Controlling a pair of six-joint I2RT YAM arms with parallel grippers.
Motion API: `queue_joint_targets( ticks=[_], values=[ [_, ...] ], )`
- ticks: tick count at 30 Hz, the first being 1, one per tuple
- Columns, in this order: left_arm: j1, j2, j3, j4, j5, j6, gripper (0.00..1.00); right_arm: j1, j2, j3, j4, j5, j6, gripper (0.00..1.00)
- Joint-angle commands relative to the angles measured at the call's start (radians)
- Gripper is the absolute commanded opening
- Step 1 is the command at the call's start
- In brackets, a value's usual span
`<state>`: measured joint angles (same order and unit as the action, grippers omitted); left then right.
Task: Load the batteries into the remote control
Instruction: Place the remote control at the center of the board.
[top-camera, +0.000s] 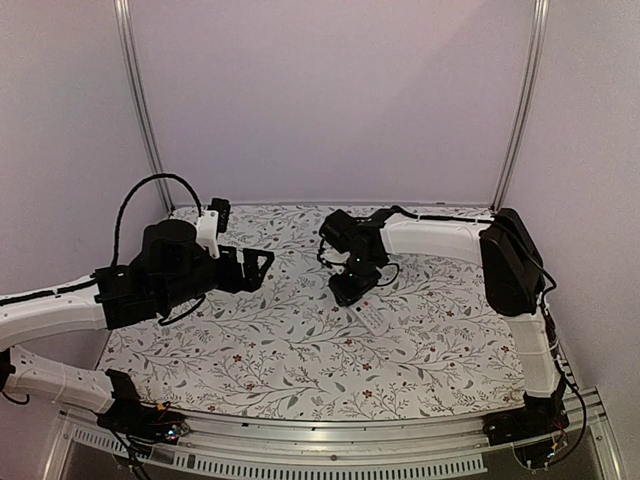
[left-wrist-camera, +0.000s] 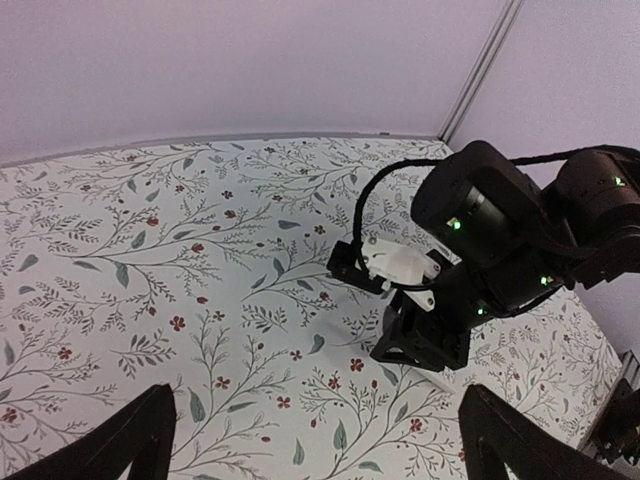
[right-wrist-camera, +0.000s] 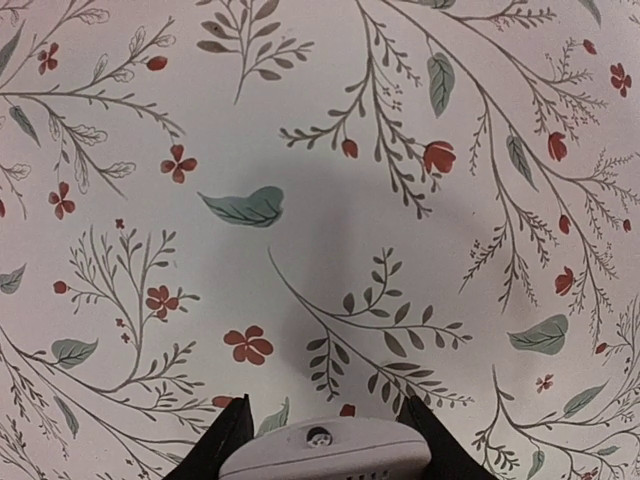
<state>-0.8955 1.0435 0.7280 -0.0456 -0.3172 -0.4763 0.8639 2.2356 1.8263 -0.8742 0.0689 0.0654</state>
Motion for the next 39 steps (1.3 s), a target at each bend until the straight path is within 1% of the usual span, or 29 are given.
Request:
queue_joint_targets(
  ticks=[1, 7, 14, 20, 22, 25, 27, 28, 29, 30, 34, 36, 39],
  values=[
    [0.013, 0.025, 0.000, -0.036, -0.019, -0.002, 1.00, 0.006, 0.070, 0.027, 0.011, 0.014, 0.001, 0.37],
    [0.013, 0.026, 0.005, -0.040, -0.025, 0.001, 1.00, 0.005, 0.080, 0.028, 0.034, -0.004, 0.007, 0.42],
    [0.013, 0.052, 0.039, -0.072, -0.025, 0.004, 1.00, 0.005, 0.091, 0.031, 0.054, -0.037, 0.010, 0.54],
    [0.014, 0.078, 0.076, -0.099, -0.020, 0.004, 1.00, 0.004, 0.074, 0.030, 0.064, -0.050, 0.016, 0.60],
    [0.016, 0.095, 0.106, -0.130, -0.019, 0.002, 1.00, 0.001, 0.057, 0.029, 0.068, -0.057, 0.020, 0.62],
    [0.029, 0.146, 0.190, -0.229, -0.037, -0.008, 1.00, -0.011, -0.001, 0.005, 0.096, -0.111, 0.023, 0.67],
    [0.046, 0.189, 0.271, -0.293, -0.019, -0.007, 1.00, -0.031, -0.058, -0.029, 0.125, -0.144, 0.033, 0.70],
    [0.056, 0.211, 0.304, -0.324, -0.006, 0.002, 1.00, -0.045, -0.091, -0.056, 0.141, -0.163, 0.039, 0.76],
    [0.065, 0.229, 0.339, -0.340, 0.017, 0.021, 1.00, -0.068, -0.117, -0.083, 0.161, -0.181, 0.047, 0.90],
    [0.075, 0.250, 0.369, -0.351, 0.042, 0.043, 1.00, -0.087, -0.167, -0.110, 0.181, -0.202, 0.053, 0.97],
    [0.115, 0.324, 0.479, -0.390, 0.041, 0.083, 1.00, -0.174, -0.322, -0.228, 0.261, -0.238, 0.085, 0.99],
    [0.160, 0.343, 0.517, -0.391, 0.052, 0.086, 1.00, -0.220, -0.395, -0.287, 0.293, -0.237, 0.094, 0.99],
    [0.256, 0.379, 0.566, -0.396, 0.152, 0.064, 1.00, -0.303, -0.515, -0.389, 0.342, -0.244, 0.113, 0.99]
  ],
)
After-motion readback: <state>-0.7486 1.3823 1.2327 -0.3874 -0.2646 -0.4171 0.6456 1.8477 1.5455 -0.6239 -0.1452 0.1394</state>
